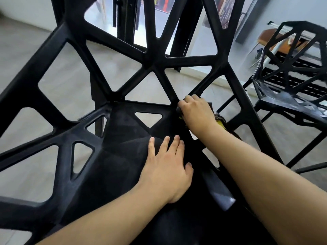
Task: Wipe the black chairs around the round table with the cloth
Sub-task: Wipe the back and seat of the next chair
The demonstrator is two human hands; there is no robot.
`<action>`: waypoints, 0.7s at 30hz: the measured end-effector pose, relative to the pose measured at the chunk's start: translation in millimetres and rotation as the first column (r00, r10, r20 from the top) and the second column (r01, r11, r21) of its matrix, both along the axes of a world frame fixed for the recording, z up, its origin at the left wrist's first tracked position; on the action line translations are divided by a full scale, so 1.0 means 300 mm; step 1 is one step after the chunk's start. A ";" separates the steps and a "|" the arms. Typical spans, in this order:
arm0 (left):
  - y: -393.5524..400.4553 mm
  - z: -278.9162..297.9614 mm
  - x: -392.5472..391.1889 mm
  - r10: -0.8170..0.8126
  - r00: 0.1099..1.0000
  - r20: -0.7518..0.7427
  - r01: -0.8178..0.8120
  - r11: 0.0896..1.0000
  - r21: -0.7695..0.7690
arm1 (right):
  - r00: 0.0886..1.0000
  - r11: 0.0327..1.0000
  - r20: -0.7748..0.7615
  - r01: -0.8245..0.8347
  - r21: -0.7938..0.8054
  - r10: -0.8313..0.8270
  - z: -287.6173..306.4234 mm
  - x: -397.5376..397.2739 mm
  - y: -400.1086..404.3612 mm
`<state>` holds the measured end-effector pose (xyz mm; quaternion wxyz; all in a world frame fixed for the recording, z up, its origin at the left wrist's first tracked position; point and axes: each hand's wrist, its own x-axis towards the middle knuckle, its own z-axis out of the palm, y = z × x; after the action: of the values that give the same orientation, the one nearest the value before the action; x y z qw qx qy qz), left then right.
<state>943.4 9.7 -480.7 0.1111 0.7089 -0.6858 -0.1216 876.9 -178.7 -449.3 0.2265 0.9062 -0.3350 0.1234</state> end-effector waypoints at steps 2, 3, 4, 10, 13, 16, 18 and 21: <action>0.001 0.003 -0.004 -0.002 1.000 0.003 0.002 1.000 0.003 | 0.998 0.998 -0.053 -0.030 -0.054 0.027 0.000 0.049 -0.011; 0.003 0.004 -0.005 -0.003 1.000 0.000 0.003 1.000 0.007 | 0.997 0.998 -0.079 -0.019 -0.063 0.014 0.000 0.066 -0.011; 0.005 0.005 -0.007 -0.006 1.000 -0.004 0.006 1.000 0.014 | 0.996 0.998 -0.092 0.009 -0.060 -0.014 0.001 0.076 -0.008; 0.004 0.008 -0.011 -0.016 1.000 0.012 0.016 0.999 0.035 | 0.994 0.970 0.006 0.102 0.222 -0.106 0.047 0.100 -0.023; -0.004 0.007 0.000 -0.028 1.000 0.001 0.028 0.999 0.047 | 0.995 0.917 -0.015 0.095 0.386 -0.097 0.076 0.091 -0.032; -0.007 0.020 0.036 -0.076 0.995 -0.059 0.079 0.995 0.052 | 0.991 0.876 0.103 0.027 0.482 -0.087 0.052 0.088 0.012; 0.025 0.026 0.093 -0.126 0.992 -0.017 0.127 0.992 0.023 | 0.983 0.856 0.180 -0.055 0.514 -0.046 0.019 0.090 0.051; 0.156 0.028 0.218 -0.038 0.989 0.144 0.044 0.998 -0.042 | 0.968 0.853 0.250 -0.109 0.511 -0.026 -0.032 0.080 0.087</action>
<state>1008.8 56.5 -472.3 0.0749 0.6988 -0.7091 -0.0573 900.9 -152.6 -459.0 -0.0736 0.9179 -0.3618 0.1454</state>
